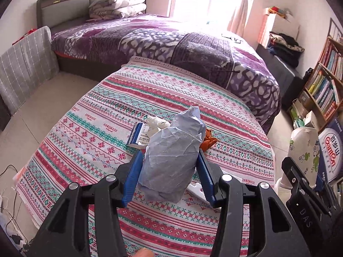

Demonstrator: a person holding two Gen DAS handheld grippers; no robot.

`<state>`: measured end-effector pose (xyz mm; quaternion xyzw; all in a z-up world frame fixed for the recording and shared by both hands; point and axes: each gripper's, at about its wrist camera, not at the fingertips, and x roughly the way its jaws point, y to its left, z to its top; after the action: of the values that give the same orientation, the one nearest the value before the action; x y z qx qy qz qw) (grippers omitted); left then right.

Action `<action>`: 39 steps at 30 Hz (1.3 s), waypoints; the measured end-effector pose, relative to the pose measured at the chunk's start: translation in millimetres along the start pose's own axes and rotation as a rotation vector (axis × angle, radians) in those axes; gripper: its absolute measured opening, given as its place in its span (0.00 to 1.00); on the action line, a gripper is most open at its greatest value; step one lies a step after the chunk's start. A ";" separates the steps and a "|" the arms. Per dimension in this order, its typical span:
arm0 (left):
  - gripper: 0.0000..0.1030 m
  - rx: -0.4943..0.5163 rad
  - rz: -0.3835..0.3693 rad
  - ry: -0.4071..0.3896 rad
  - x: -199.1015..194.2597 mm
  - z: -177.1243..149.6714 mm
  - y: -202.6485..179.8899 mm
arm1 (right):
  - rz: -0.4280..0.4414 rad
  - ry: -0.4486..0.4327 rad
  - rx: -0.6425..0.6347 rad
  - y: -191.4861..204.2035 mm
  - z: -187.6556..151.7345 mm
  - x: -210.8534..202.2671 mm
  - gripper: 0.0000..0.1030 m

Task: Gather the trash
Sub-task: 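Carry both items to the white bin and open the right gripper to drop the bowl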

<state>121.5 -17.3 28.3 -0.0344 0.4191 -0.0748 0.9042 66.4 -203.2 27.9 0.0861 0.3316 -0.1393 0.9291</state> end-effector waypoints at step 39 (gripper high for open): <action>0.49 0.245 -0.165 0.072 18.5 -43.5 -137.5 | -0.272 0.111 0.310 -165.2 -19.6 -2.8 0.68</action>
<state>85.5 -156.0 3.4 0.0446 0.4348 -0.2005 0.8768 0.5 -354.1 3.5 0.1901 0.3654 -0.3077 0.8577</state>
